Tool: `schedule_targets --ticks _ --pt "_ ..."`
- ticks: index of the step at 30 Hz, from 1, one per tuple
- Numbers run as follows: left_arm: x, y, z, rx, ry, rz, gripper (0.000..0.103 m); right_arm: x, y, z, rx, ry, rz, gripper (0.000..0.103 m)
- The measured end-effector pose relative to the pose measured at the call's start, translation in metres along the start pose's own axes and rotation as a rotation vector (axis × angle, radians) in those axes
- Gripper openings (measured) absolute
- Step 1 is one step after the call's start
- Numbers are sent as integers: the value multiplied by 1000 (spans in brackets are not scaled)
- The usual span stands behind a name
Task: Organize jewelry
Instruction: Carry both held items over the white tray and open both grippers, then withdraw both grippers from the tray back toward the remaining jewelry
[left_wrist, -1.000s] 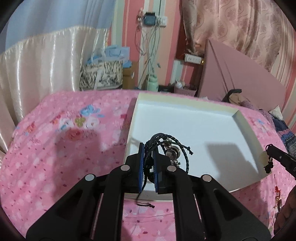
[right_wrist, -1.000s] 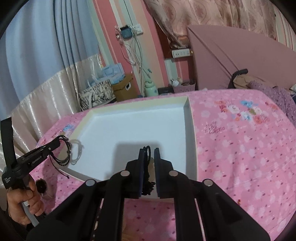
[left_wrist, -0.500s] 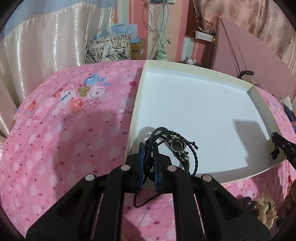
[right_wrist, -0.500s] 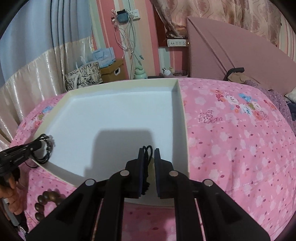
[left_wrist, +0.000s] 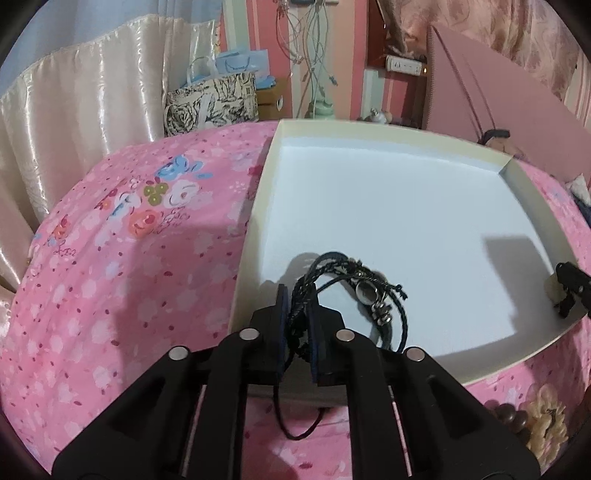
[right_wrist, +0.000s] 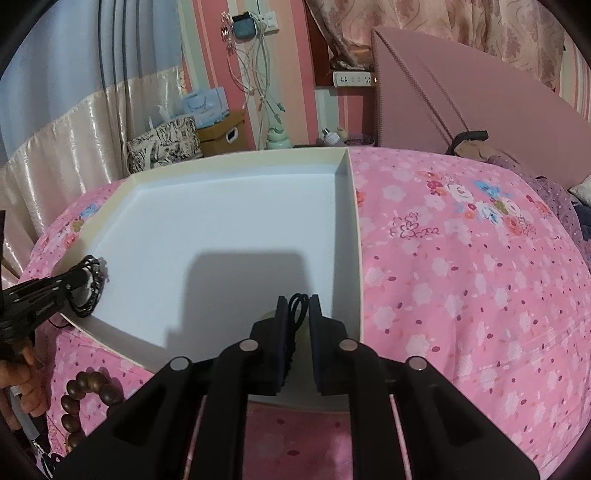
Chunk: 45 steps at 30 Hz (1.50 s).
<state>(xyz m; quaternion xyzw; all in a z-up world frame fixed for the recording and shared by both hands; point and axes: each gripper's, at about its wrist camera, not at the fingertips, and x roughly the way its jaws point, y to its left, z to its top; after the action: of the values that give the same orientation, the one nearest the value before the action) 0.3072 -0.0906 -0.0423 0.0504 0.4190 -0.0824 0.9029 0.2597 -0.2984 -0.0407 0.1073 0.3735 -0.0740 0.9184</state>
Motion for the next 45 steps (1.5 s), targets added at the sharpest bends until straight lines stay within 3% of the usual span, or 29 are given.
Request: schedule_targets --ticks 2,3,4,5,6,9,12,16,18,20,25,27,33,37,42,45 --pt "-4 0 1 -13 -12 -35 37 -5 3 -1 -10 -21 5 12" --pt "-9 -2 1 -9 -36 -33 42 -6 5 0 -16 -26 8 23" --pt "-14 -4 2 -8 -59 -43 55 -8 6 0 -20 -26 6 34" --pt "-19 -5 2 -12 -79 -53 71 -14 9 2 -24 -38 -1 55" --pt "-28 -7 2 -15 -118 -61 74 -20 11 3 -24 -61 -3 61" --pt "-45 -9 4 -12 -165 -57 74 -45 19 8 -42 -131 -13 63" --pt "-77 1 -4 -47 -245 -21 74 -76 24 1 -29 -200 -23 74" --pt "-125 18 -37 -66 -377 53 88 -117 32 -37 -59 -256 -8 74" --pt "-141 27 -58 -85 -405 57 91 -130 34 -56 -70 -267 -12 74" --pt "-153 34 -84 -100 -404 38 92 -144 35 -76 -78 -274 -12 75" --pt "-174 30 -123 -65 -420 97 92 -167 41 -113 -111 -282 -35 79" --pt "-179 28 -130 -69 -440 109 92 -173 38 -124 -108 -290 -58 79" --pt "-174 20 -142 -35 -397 120 92 -177 22 -140 -53 -291 -66 79" --pt "-179 20 -152 -22 -421 126 92 -179 17 -143 -28 -306 -70 85" --pt "-184 22 -157 -33 -444 136 94 -175 21 -143 -38 -298 -93 85" --pt "-187 22 -159 -39 -460 131 99 -176 22 -144 -42 -305 -91 88"
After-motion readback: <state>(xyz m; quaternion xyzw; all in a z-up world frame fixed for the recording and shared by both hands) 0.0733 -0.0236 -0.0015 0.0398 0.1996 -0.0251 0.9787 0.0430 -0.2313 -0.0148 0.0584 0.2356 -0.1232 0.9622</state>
